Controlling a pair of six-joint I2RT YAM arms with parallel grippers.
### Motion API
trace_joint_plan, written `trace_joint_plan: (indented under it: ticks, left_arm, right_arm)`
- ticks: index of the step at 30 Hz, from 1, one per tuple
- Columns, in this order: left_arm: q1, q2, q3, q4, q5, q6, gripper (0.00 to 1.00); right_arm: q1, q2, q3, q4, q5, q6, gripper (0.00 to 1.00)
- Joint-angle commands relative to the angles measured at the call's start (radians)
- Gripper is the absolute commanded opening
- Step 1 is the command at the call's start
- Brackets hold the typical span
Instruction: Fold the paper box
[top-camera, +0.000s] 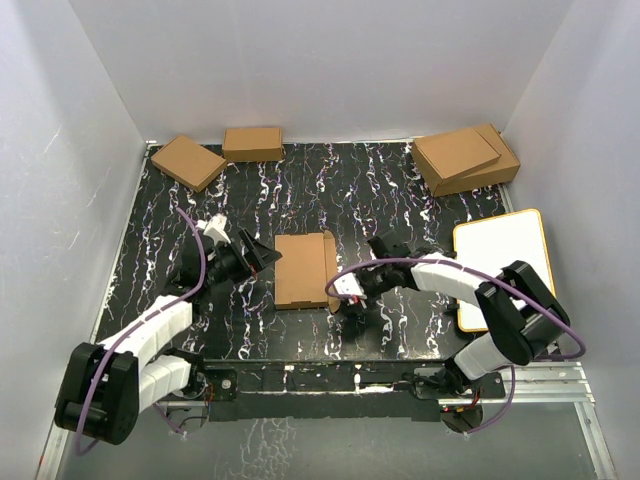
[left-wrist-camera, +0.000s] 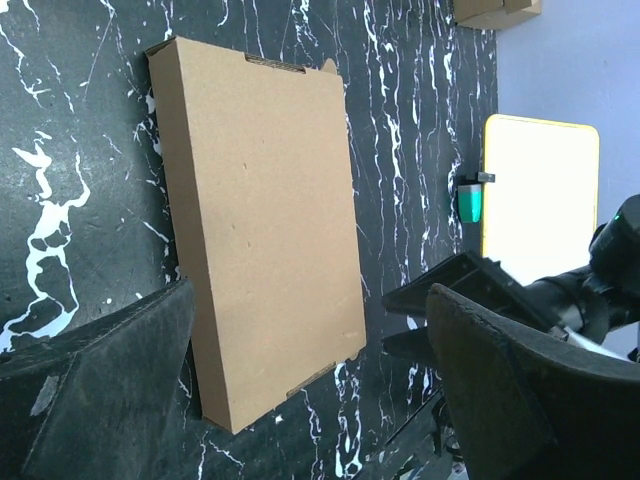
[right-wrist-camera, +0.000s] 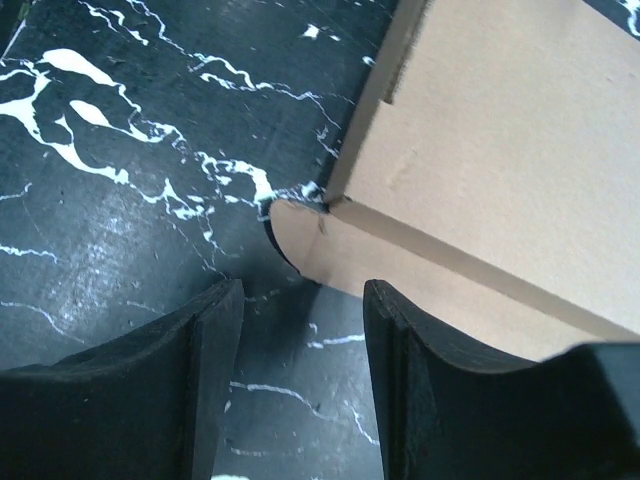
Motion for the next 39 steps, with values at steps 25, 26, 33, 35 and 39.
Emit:
trace_joint_plan:
  ticks: [25, 26, 33, 35, 39]
  left_arm:
    - [0.006, 0.053, -0.012, 0.081, 0.044, -0.034, 0.95]
    - [0.007, 0.053, -0.013, 0.081, 0.045, -0.032, 0.95]
    - [0.007, 0.066, -0.016, 0.072, 0.047, -0.020, 0.94]
    - [0.006, 0.071, -0.016, 0.066, 0.047, -0.013, 0.94]
    - [0.006, 0.079, -0.016, 0.054, 0.043, -0.003, 0.94]
  right_arm:
    - [0.140, 0.049, -0.003, 0.207, 0.152, 0.113, 0.30]
    - [0.139, 0.049, 0.000, 0.206, 0.152, 0.123, 0.28]
    - [0.138, 0.045, 0.016, 0.207, 0.146, 0.169, 0.19]
    - [0.135, 0.045, 0.021, 0.210, 0.148, 0.187, 0.17]
    - [0.127, 0.037, 0.031, 0.218, 0.151, 0.232, 0.15]
